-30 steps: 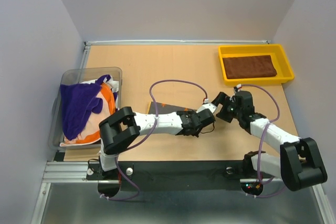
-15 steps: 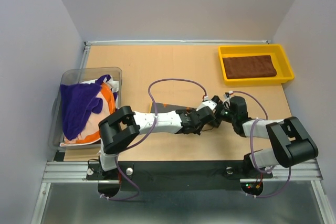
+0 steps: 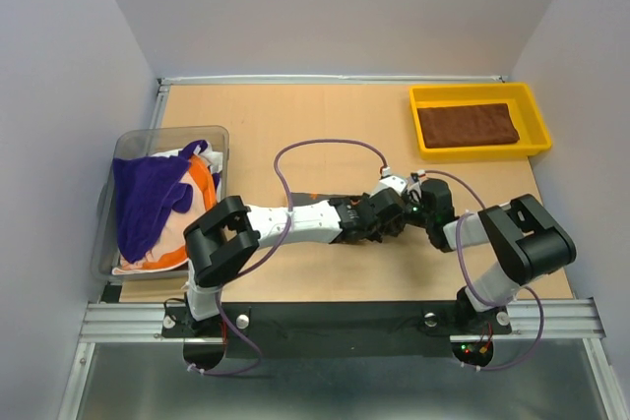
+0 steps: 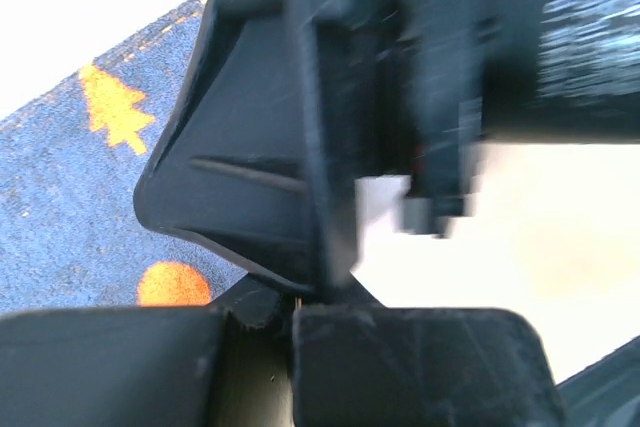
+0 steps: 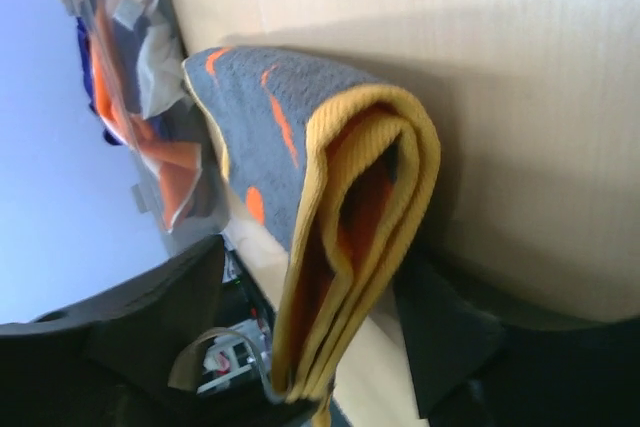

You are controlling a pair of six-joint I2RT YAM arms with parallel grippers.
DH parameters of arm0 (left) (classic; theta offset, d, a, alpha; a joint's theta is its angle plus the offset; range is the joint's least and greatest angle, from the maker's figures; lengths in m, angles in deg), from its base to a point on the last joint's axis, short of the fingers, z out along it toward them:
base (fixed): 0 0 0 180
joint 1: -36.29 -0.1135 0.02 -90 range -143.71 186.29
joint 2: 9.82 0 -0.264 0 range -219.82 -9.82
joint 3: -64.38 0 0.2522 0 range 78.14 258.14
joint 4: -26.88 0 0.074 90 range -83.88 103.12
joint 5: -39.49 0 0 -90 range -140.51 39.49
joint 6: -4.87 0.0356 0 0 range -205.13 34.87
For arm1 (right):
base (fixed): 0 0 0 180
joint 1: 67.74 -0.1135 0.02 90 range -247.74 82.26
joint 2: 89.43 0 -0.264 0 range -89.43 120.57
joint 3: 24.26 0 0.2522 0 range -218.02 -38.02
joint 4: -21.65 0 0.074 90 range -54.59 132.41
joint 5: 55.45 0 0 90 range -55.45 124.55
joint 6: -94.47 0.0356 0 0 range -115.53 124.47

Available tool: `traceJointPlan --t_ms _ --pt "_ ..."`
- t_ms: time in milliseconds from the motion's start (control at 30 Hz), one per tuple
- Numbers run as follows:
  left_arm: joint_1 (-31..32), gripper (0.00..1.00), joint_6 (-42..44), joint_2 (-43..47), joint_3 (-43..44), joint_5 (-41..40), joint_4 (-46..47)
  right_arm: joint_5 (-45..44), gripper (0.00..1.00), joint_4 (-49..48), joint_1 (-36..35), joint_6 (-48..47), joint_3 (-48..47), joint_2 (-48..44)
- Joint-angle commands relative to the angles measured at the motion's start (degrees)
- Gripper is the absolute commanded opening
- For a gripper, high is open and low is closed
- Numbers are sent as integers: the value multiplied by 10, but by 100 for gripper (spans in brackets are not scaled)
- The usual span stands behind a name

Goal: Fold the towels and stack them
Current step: Neatly place the folded towel into the bin

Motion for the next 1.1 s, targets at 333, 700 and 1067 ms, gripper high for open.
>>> traceJointPlan --t_ms 333,700,1067 --pt "-12 46 -15 -17 40 6 22 -5 4 109 -5 -103 -96 31" --pt "-109 95 0 164 -67 37 48 -61 0 443 66 -373 -323 51" --pt "-360 99 122 360 -133 47 -12 -252 0 705 123 -627 -671 151"
